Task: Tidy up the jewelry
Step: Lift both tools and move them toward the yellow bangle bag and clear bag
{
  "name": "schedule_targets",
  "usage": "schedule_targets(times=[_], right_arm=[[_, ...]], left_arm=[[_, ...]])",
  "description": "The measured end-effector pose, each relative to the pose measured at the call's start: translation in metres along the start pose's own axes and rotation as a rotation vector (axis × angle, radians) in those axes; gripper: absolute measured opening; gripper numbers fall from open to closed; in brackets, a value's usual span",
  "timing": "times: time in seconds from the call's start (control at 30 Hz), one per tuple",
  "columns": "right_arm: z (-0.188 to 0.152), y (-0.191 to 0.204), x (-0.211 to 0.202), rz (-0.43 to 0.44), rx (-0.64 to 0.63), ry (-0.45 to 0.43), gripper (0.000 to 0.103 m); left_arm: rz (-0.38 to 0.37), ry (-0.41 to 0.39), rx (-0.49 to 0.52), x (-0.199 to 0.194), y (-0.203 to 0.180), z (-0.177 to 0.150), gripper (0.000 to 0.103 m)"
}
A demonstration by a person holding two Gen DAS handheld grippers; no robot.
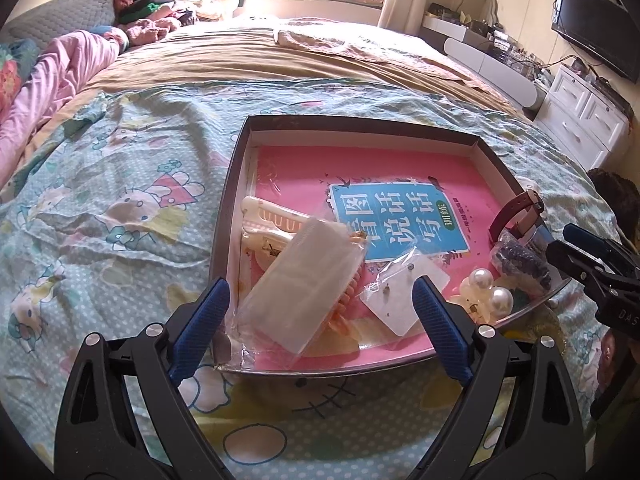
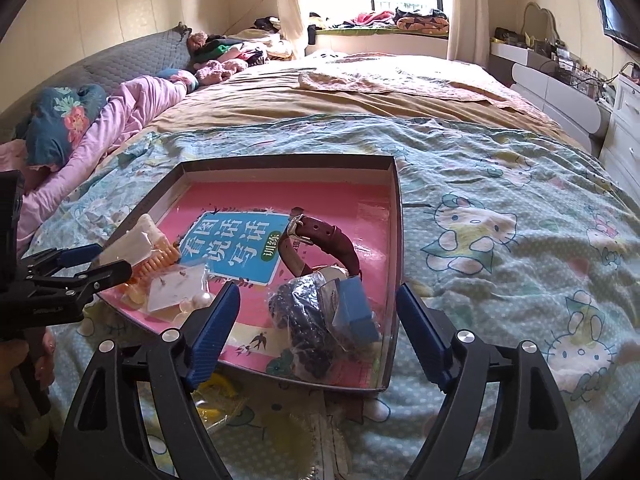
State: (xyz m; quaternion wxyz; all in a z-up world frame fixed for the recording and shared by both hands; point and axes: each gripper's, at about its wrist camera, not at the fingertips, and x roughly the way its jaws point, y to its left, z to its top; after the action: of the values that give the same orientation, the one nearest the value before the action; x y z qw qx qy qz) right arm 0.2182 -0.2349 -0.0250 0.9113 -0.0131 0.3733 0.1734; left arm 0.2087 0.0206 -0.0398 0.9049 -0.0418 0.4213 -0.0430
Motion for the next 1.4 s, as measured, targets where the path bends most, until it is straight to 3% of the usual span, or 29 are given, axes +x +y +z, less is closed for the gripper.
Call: schedule_targets(times=[0.57, 0.67, 1.03, 1.4], right_arm=[[0.000, 0.006, -0.028, 0.015, -0.002, -0.025, 0.080], [0.000, 0.008, -0.037, 0.011, -0.004, -0.046, 0.088], [0.000, 0.010, -0.062, 0.013, -0.016, -0.078, 0.088], [-0.015, 0.007, -0.073, 0.005, -0.028, -0.056, 0.088]], left_arm=[[0.007, -0.043, -0.014, -0.024, -0.003, 0.001, 0.089], [0.007, -0.060, -0.017, -0.033, -0.004, 0.001, 0.091], [0.014, -0.100, -0.014, -0.061, -0.008, 0.000, 0.093], [-0.005, -0.094, 0.007, -0.075, -0.021, -0.013, 0.093]])
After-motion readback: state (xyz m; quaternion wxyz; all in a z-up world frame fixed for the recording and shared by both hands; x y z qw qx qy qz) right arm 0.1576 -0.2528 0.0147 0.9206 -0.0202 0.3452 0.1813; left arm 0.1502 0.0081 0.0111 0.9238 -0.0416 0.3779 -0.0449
